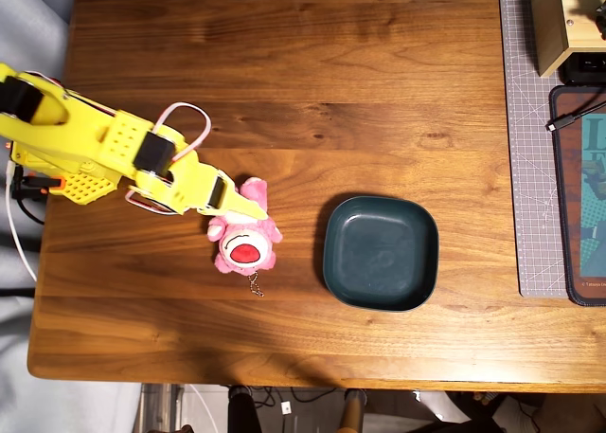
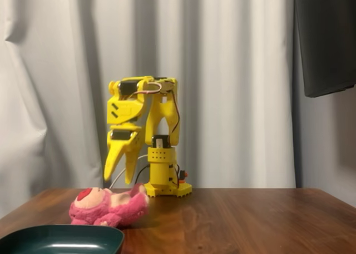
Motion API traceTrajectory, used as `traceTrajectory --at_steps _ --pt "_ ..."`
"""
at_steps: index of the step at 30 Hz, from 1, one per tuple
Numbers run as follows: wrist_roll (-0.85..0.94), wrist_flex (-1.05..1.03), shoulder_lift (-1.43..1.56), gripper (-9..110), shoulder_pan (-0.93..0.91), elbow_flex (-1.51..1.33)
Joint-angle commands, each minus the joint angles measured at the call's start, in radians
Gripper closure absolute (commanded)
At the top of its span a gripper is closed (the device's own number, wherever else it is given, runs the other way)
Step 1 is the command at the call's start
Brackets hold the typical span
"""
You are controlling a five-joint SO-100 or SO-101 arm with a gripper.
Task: Grasp a strawberry bear and put it in the bin.
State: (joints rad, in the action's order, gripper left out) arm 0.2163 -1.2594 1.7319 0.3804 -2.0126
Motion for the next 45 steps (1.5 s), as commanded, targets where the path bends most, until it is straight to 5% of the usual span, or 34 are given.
traceTrajectory --at_steps 1,27,34,45 --pt "-0.006 -0.005 -0.117 56 -0.009 0.149" --pt "-0.008 0.012 -0.342 52 0.063 0.229" --pt "-0.009 0.011 -0.342 90 0.069 0.206" --pt "0.002 0.014 -0.342 101 0.057 0.221"
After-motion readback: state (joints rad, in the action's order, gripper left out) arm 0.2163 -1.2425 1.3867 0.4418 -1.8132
